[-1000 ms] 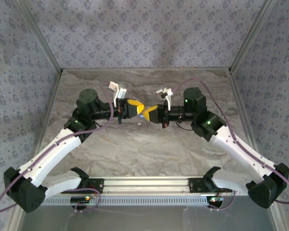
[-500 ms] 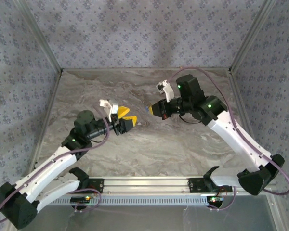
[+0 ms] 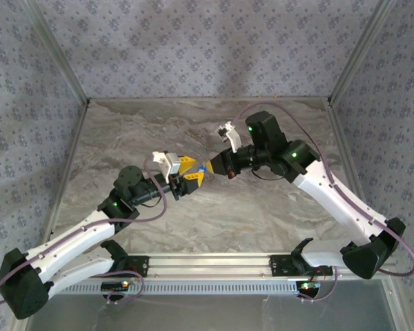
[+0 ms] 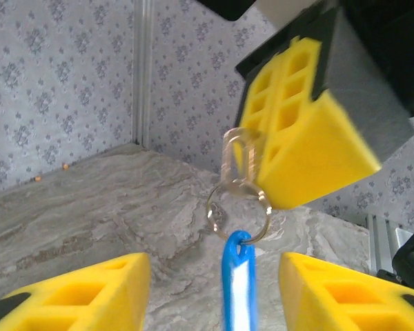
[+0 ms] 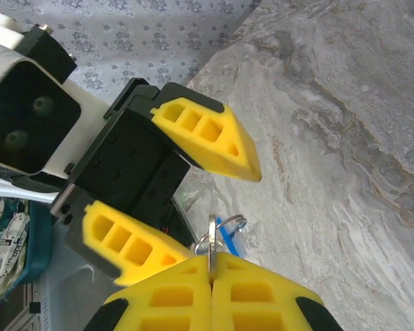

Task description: Remove the keys from the keyring

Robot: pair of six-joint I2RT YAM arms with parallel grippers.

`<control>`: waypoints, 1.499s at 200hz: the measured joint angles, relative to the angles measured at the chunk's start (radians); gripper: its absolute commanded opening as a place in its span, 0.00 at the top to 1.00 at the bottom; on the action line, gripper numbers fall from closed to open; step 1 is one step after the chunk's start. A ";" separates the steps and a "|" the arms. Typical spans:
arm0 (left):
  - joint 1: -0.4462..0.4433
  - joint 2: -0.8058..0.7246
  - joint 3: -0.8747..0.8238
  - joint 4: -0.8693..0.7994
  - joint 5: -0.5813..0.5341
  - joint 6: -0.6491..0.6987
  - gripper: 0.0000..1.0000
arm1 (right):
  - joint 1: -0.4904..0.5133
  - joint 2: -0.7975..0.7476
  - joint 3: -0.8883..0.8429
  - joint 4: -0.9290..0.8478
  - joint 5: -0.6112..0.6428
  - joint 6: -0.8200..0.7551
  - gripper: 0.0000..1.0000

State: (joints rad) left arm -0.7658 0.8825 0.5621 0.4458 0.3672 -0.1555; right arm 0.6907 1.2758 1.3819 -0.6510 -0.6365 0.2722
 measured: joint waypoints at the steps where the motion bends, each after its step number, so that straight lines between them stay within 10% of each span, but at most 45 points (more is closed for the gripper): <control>1: -0.001 0.000 0.001 0.000 0.000 0.001 0.51 | 0.000 0.000 -0.001 0.001 0.000 0.000 1.00; 39: -0.016 -0.019 0.043 -0.014 -0.002 0.035 0.52 | 0.009 -0.003 -0.012 0.024 -0.011 0.000 1.00; 93: -0.036 -0.032 0.048 -0.048 -0.058 0.113 0.27 | 0.011 -0.013 -0.018 0.034 -0.020 0.000 1.00; 300: -0.082 0.076 0.045 0.101 -0.143 0.275 0.39 | 0.026 -0.045 -0.018 0.082 -0.058 0.031 1.00</control>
State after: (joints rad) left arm -0.8474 0.9585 0.6075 0.5465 0.2241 0.1200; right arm 0.7162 1.2304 1.3636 -0.5686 -0.6941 0.3027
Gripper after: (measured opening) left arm 0.625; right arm 0.052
